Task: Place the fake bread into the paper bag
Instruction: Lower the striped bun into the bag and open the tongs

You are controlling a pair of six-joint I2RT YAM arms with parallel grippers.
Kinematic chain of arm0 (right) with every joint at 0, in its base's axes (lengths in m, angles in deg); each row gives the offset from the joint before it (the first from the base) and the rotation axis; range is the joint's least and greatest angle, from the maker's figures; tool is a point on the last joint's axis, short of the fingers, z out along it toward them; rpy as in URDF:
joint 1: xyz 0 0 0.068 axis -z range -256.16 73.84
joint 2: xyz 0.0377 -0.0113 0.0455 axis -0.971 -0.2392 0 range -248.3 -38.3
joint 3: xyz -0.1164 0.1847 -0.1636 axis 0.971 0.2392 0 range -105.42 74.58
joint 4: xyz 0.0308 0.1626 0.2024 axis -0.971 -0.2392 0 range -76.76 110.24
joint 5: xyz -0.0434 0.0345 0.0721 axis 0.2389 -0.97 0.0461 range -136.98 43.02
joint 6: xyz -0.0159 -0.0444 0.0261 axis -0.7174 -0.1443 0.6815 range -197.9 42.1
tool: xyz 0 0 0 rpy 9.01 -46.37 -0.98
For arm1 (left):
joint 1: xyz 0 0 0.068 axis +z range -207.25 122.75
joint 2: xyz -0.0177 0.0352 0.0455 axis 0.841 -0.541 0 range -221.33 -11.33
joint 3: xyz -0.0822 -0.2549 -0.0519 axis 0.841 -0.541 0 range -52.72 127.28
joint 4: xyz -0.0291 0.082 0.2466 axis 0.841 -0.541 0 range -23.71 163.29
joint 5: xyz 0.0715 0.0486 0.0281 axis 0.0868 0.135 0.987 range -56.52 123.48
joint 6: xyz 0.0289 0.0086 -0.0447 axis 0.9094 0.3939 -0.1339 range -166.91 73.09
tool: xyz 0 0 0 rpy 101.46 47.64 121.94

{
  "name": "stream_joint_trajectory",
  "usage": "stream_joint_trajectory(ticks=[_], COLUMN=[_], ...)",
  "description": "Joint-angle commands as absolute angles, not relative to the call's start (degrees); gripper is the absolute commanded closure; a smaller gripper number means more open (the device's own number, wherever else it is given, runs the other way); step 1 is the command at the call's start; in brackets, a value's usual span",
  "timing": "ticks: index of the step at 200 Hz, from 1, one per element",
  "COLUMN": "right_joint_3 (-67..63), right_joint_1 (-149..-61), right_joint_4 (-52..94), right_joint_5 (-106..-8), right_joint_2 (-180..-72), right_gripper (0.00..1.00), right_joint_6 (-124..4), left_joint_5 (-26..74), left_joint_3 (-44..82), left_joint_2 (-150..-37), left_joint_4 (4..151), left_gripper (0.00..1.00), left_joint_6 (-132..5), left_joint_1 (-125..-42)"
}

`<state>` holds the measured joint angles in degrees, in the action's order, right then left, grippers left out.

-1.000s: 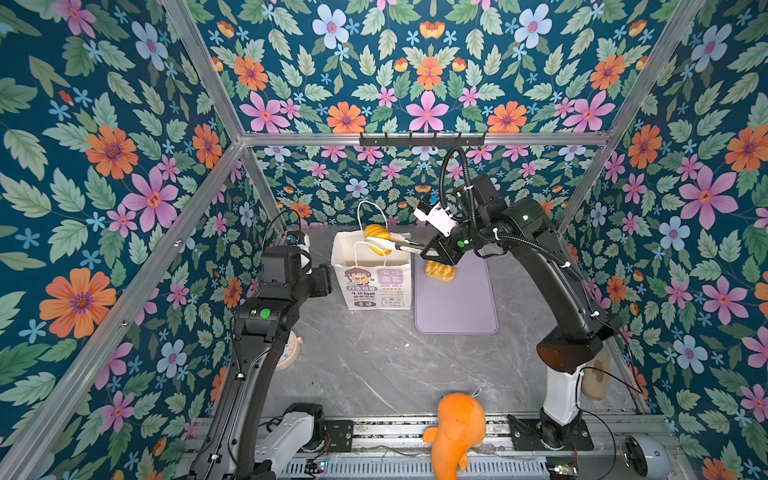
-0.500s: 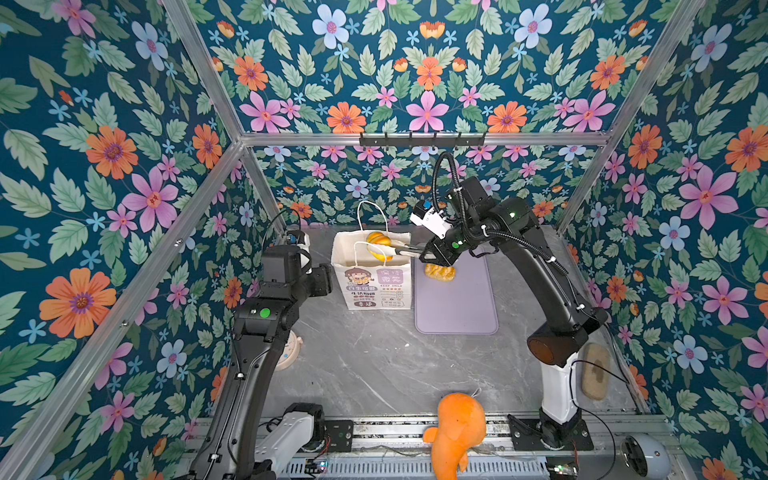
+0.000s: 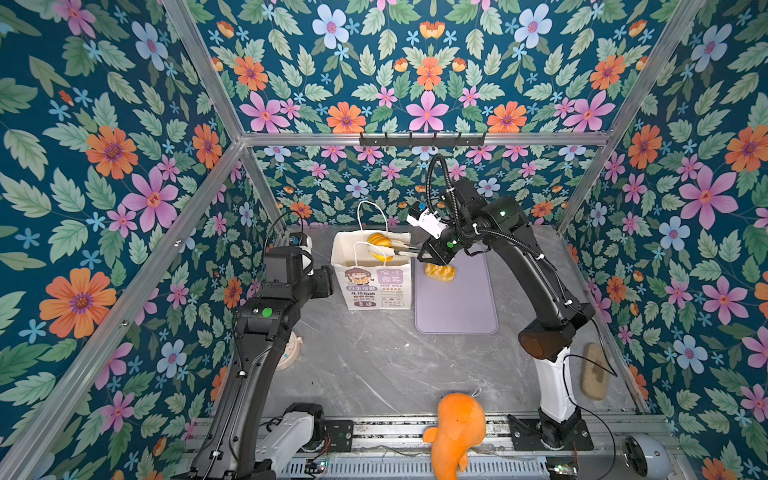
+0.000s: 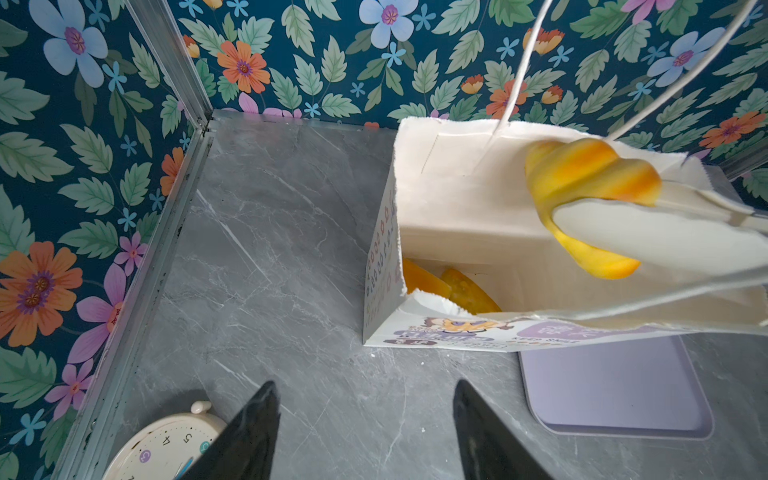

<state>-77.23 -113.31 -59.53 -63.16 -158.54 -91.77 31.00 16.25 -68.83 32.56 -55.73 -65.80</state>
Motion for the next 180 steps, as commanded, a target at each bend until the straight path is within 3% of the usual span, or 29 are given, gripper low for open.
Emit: stream_joint_trajectory(ticks=[1, 105, 180], right_joint_3=[-77.51, -77.68, -78.21], right_joint_1=[-113.72, -114.74, -114.91], right_joint_4=[-59.31, -58.95, -58.51], right_joint_5=[-63.28, -62.45, -62.9], right_joint_2=[-159.01, -159.33, -157.57], right_gripper=[0.64, 0.55, 0.55], right_joint_6=[-92.58, -92.32, -91.89], left_joint_5=[30.69, 30.58, 30.2], left_joint_3=[16.1, 15.66, 15.4], left_joint_2=[-68.71, -67.86, -67.67], left_joint_4=[33.68, 33.39, 33.56], left_gripper=[0.33, 0.33, 0.33], left_joint_6=[-55.87, -55.97, -56.14], left_joint_1=[-65.77, -65.77, -65.77])
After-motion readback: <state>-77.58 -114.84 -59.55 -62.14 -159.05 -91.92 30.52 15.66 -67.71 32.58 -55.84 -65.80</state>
